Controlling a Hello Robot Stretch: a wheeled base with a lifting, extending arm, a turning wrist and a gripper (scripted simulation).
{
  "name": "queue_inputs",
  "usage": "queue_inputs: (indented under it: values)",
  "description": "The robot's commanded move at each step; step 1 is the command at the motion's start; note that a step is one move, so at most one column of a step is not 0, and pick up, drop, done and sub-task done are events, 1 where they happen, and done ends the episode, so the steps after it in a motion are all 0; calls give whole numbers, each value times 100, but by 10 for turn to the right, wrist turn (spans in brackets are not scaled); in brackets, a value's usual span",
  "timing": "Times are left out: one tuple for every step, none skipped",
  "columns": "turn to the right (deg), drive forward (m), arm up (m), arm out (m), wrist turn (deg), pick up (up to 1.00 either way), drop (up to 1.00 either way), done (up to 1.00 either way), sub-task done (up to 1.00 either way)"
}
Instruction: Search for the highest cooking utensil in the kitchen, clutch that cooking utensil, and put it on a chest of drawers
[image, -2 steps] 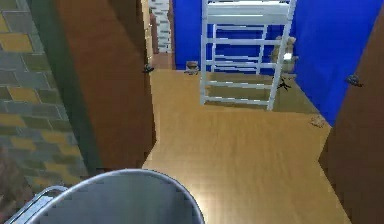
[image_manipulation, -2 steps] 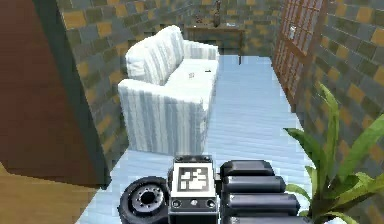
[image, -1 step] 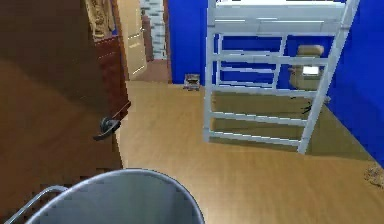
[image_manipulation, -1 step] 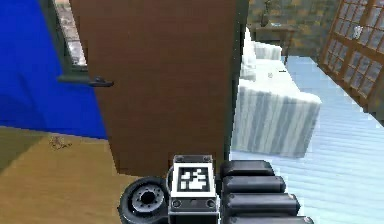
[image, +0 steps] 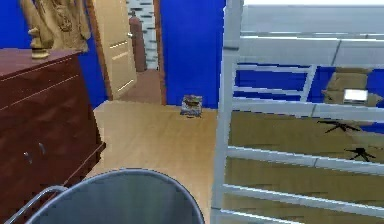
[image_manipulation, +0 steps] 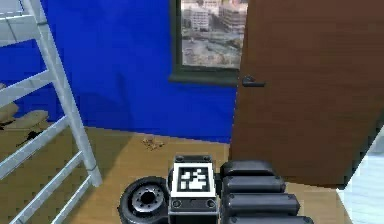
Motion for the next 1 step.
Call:
queue_inputs:
  values:
    - [-240, 0, 0, 0, 0, 0, 0, 0, 0]
